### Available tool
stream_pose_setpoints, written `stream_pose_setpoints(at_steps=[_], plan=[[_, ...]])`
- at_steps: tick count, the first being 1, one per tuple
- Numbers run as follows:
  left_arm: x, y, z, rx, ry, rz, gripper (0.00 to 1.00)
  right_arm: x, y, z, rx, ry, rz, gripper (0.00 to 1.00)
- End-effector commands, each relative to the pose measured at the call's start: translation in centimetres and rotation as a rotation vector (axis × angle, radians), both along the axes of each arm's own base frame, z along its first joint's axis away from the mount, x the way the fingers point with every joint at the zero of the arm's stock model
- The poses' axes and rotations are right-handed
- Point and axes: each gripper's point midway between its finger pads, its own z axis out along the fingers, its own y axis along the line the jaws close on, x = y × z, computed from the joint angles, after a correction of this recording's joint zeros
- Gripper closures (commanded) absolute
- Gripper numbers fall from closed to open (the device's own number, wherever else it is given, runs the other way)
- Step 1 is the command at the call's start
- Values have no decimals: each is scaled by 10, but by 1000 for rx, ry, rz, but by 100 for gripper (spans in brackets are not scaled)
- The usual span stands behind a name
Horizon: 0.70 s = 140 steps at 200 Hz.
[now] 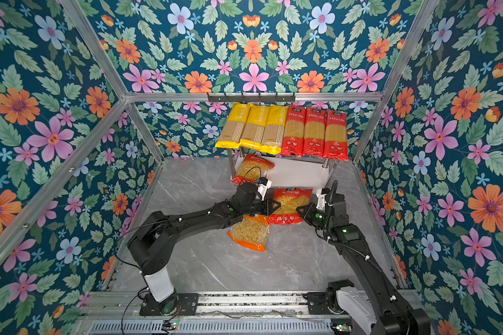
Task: Arrange pasta packages on shelves
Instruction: Pick up the pasta bag from the center of the table, then place the pasta bag on the shelf.
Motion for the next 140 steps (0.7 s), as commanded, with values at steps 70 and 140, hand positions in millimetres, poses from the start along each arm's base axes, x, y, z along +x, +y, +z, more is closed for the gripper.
stream_pose_setpoints(at_steps=[70,140], plan=[[105,8,42,59,-373,184,100,110,28,63,-180,-524,-5,100],[140,17,34,114,-520,310,100,148,28,36,-271,-615,-53,100]])
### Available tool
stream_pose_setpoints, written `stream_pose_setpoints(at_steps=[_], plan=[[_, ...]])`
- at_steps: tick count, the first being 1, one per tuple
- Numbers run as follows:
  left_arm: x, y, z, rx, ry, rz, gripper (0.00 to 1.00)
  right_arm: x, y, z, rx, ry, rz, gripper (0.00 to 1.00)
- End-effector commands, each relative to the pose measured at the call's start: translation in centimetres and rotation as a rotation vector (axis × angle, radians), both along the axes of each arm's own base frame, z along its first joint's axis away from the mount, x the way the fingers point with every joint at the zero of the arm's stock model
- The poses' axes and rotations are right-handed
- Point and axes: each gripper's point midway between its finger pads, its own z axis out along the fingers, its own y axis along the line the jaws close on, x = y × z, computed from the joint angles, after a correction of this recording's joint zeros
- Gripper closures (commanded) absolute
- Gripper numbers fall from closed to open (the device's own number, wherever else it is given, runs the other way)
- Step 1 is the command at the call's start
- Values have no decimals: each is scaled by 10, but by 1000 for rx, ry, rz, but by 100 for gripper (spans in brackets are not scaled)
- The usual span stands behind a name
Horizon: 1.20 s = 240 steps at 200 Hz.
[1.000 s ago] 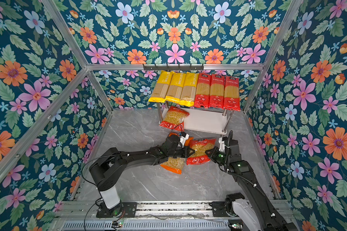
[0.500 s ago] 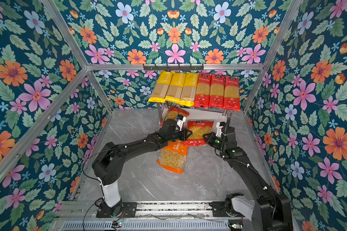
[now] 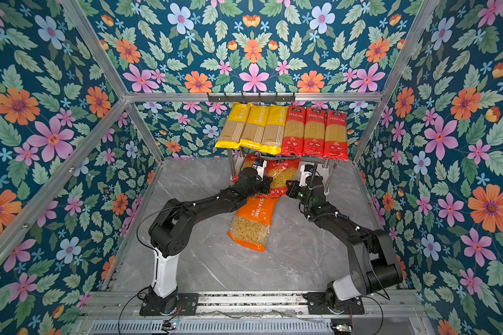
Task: Arrange pasta packages on shelves
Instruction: Place the pasta bag on the shelf.
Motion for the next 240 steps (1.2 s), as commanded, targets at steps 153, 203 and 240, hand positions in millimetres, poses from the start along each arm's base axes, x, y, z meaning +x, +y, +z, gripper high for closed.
stream_pose_setpoints(at_steps=[153,203,240], plan=[[44,23,9,55,-97,100,69,56,-33,-50,58,92,-100,100],[23,46,4,66,-77,110,66,48,-21,-61,70,177,8,100],[17,71,-16,82,-35,141,66,50,-6,-71,82,235,96,100]])
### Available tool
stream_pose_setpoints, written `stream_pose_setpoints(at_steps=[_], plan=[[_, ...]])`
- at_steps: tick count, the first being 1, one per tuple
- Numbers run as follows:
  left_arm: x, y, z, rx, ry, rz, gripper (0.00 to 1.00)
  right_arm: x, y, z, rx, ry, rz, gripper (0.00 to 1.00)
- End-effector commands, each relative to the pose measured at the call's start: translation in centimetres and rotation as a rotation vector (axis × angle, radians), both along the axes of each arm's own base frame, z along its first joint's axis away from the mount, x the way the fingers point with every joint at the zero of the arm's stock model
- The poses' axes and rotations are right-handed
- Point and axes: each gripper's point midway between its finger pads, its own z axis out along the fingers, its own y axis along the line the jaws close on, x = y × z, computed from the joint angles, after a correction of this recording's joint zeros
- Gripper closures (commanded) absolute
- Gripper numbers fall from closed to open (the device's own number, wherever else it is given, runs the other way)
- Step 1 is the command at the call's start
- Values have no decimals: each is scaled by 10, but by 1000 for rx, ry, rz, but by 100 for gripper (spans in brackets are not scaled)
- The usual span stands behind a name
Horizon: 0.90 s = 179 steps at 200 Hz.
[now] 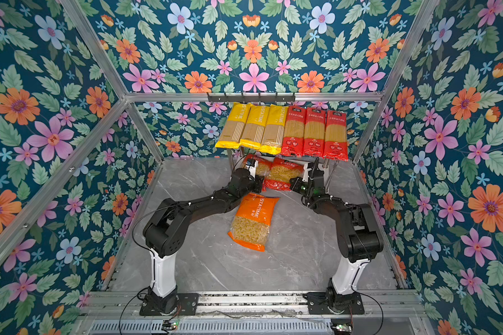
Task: Arrange pasta packages on shelves
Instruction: Place the pasta bag on the shelf.
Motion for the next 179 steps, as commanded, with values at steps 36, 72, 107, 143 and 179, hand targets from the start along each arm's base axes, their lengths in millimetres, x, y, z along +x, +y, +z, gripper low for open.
stream_pose_setpoints(at_steps=[36,72,107,143,179], plan=[[5,25,0,-40,3,43,66,4,27,-10,55,80,124,100],[-1,32,6,-41,3,48,66,6,33,-7,51,99,141,100],[-10,48,12,-37,35,76,65,-8,28,-4,56,147,114,80],[-23,65,15,-70,85,84,57,-26,24,1,91,201,86,60],[-39,80,9,-99,152,84,46,-55,17,-3,128,272,30,50]])
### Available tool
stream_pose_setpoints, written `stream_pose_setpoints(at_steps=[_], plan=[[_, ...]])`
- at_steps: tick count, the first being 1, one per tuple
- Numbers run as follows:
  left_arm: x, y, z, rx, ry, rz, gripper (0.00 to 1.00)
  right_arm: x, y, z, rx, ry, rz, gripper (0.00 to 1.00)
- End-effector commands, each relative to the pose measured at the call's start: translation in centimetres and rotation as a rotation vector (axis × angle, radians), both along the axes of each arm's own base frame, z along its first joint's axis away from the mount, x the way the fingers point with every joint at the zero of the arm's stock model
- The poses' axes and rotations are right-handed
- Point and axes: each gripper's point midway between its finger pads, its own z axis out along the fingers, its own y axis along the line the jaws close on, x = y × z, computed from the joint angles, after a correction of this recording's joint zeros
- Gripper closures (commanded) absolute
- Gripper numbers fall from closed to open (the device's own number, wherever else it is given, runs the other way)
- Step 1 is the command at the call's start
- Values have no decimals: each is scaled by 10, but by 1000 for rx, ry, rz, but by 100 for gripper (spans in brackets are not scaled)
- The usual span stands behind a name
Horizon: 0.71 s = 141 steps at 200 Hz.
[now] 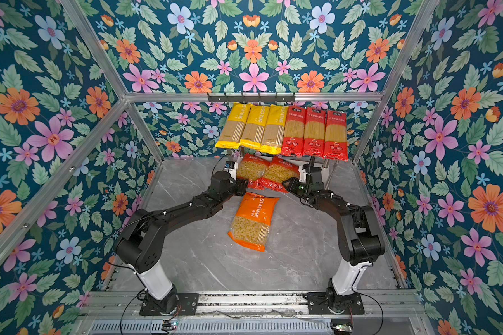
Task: Arrange pasta packages on shelves
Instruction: Place the pasta bag on the shelf, then pick up the pasta bag from the center of the table.
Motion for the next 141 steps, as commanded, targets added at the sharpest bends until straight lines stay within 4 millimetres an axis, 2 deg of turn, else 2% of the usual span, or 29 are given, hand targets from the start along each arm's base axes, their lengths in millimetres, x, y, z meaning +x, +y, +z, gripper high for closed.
stream_pose_setpoints(at_steps=[1,4,6,16,60,88,112,141], plan=[[-12,7,-7,-28,62,-9,45,-19,-4,-7,32,79,-44,50],[-14,8,-11,-27,73,-10,44,-22,-4,-11,34,93,-49,50],[-15,9,-12,-28,78,-10,44,-24,-4,-2,40,76,-52,50],[-20,15,-20,-32,110,-7,42,-36,-5,-2,43,90,-71,49],[-52,38,-62,-98,259,0,35,-92,18,-22,-63,184,-88,45],[-74,32,-90,-164,373,-61,33,-124,33,-43,-138,259,-97,33],[-81,33,-108,-175,407,-60,32,-134,58,-57,-139,297,-32,30],[-81,27,-118,-201,425,-74,32,-131,79,-73,-109,325,22,30]])
